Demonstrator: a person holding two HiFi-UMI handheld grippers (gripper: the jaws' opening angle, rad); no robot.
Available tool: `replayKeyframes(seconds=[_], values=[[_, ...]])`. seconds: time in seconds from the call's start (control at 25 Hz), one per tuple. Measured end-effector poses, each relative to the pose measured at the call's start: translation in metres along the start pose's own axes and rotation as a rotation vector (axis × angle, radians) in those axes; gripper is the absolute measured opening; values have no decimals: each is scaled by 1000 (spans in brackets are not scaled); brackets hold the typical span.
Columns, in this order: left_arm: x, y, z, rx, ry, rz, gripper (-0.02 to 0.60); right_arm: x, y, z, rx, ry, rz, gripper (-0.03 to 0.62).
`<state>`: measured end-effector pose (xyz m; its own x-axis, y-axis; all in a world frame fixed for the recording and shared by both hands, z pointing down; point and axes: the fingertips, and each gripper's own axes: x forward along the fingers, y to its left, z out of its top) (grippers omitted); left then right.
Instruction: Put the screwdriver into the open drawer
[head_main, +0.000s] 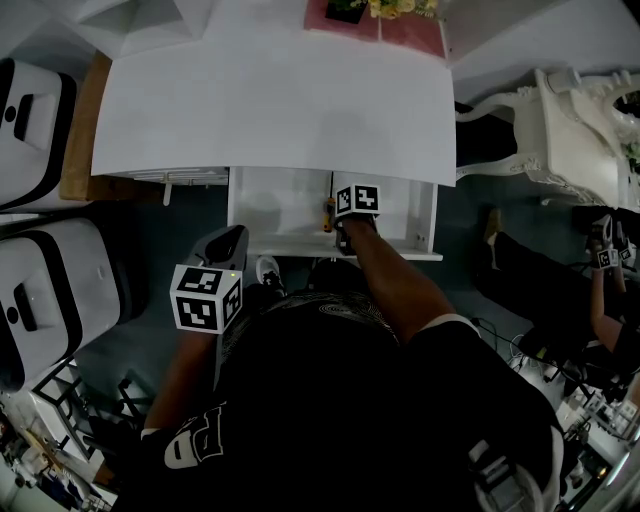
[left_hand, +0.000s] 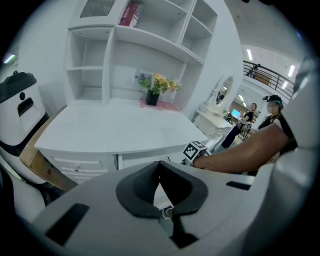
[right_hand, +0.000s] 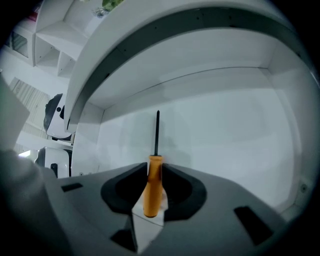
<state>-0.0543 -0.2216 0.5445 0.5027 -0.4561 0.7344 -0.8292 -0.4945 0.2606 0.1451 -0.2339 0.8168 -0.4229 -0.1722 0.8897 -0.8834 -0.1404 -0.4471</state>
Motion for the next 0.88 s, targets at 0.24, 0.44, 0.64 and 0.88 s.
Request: replayKeyframes(seconds=[0.24, 0.44, 0.64, 0.88], values=[[0, -1, -1, 3, -3, -6, 11, -1, -3, 0, -8, -4, -21, 122], [-2, -2, -2, 10, -6, -12, 11, -3, -3, -2, -12, -11, -25, 143], [-3, -4, -1, 16, -11, -19, 11, -7, -1, -2, -11, -18, -19, 147], [-7, -6, 0, 26, -22, -29, 11, -12, 2, -2, -11, -37, -17, 147]])
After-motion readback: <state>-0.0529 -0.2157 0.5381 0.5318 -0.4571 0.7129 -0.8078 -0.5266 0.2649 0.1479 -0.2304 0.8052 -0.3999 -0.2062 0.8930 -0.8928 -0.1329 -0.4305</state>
